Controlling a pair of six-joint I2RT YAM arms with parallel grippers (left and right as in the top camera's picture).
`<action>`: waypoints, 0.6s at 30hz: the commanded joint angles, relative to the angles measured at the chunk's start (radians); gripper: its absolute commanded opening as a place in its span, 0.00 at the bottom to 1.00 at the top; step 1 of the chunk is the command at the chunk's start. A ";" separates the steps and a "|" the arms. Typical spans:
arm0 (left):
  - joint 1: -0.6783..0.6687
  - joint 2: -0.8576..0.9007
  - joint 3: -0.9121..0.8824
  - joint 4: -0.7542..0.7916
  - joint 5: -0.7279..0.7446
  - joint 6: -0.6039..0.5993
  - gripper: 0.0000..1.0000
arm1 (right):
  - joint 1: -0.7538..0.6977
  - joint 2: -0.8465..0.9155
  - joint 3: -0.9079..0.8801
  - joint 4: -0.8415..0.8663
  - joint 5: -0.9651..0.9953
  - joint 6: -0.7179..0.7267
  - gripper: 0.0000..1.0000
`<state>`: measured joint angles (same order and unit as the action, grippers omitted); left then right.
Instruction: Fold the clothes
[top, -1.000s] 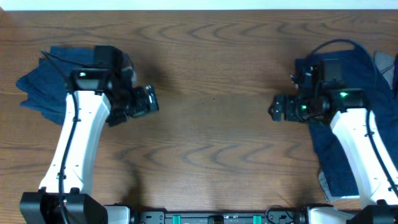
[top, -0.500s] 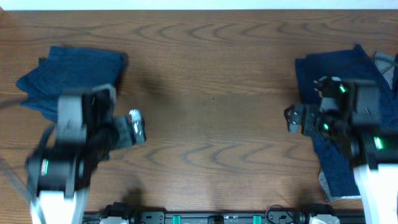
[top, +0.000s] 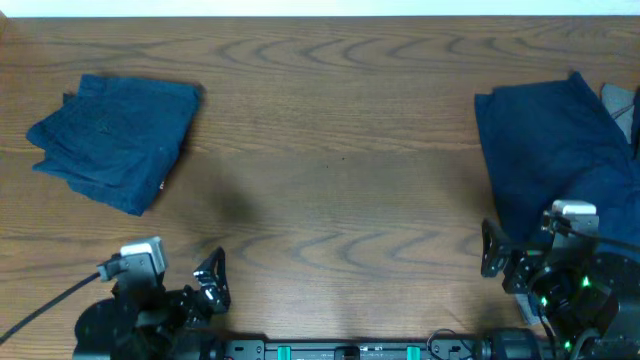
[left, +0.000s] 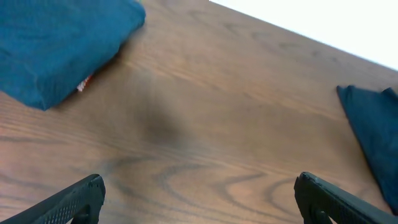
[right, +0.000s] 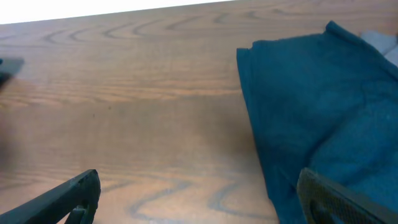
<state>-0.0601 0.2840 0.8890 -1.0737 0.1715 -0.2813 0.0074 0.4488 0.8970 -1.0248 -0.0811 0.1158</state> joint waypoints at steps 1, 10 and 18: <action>0.002 -0.012 -0.005 0.001 -0.016 -0.008 0.98 | -0.006 -0.007 -0.009 -0.032 0.006 -0.017 0.99; 0.002 -0.012 -0.005 0.001 -0.016 -0.008 0.98 | -0.006 -0.007 -0.009 -0.155 0.006 -0.016 0.99; 0.002 -0.012 -0.005 0.001 -0.016 -0.008 0.98 | -0.008 -0.023 -0.009 -0.163 0.006 -0.017 0.99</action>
<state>-0.0601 0.2756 0.8886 -1.0733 0.1719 -0.2878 0.0074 0.4423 0.8936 -1.1919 -0.0807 0.1123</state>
